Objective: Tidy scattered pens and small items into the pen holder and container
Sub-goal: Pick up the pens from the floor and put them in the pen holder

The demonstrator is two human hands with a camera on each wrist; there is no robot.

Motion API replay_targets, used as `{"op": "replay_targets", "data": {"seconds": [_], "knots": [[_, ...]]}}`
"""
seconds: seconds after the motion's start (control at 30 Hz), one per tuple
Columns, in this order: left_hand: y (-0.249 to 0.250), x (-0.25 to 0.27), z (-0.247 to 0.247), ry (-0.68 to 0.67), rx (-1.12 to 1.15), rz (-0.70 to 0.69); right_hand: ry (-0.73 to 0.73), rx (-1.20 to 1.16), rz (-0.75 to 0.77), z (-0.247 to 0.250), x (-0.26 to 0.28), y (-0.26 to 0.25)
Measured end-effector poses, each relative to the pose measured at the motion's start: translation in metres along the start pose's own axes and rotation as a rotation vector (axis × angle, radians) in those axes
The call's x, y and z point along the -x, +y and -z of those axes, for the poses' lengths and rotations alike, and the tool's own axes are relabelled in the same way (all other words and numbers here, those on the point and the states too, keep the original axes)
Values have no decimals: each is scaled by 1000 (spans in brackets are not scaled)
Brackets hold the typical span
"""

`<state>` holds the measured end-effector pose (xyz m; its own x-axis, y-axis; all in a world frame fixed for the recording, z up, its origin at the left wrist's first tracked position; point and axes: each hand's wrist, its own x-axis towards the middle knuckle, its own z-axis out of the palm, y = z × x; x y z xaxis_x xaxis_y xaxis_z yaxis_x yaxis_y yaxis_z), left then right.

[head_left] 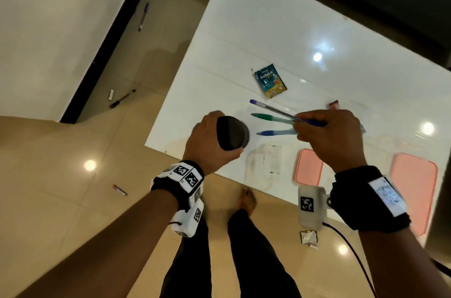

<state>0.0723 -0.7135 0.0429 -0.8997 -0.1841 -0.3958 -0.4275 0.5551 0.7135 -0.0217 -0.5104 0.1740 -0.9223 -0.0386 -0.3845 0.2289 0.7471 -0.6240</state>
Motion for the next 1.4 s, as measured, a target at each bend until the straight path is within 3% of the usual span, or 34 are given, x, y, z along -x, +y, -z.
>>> {"op": "replay_targets", "data": {"seconds": [0.1, 0.27, 0.5, 0.63, 0.73, 0.87, 0.97, 1.17, 1.4], "knots": [[-3, 3, 5, 50, 247, 103, 95, -66, -31, 3, 3, 14], [-23, 7, 2, 67, 310, 167, 135, -117, -45, -12, 4, 23], [-27, 4, 8, -66, -269, 215, 115, -130, -20, -31, 0, 28], [-12, -11, 4, -189, -432, 214, 126, -157, -35, -29, -4, 33], [-5, -23, 1, -209, -350, 213, 129, -197, -47, -24, -8, 35], [5, -24, -2, -90, 14, 61, 131, -405, -95, -21, -13, 34], [10, -21, -7, -30, 55, -2, 62, -508, -120, -21, -12, 32], [-9, -9, -27, 30, 167, 81, -81, -122, 33, -27, 0, 46], [-12, 3, -47, 64, 226, -3, -129, 254, 176, -39, 3, 29]]}}
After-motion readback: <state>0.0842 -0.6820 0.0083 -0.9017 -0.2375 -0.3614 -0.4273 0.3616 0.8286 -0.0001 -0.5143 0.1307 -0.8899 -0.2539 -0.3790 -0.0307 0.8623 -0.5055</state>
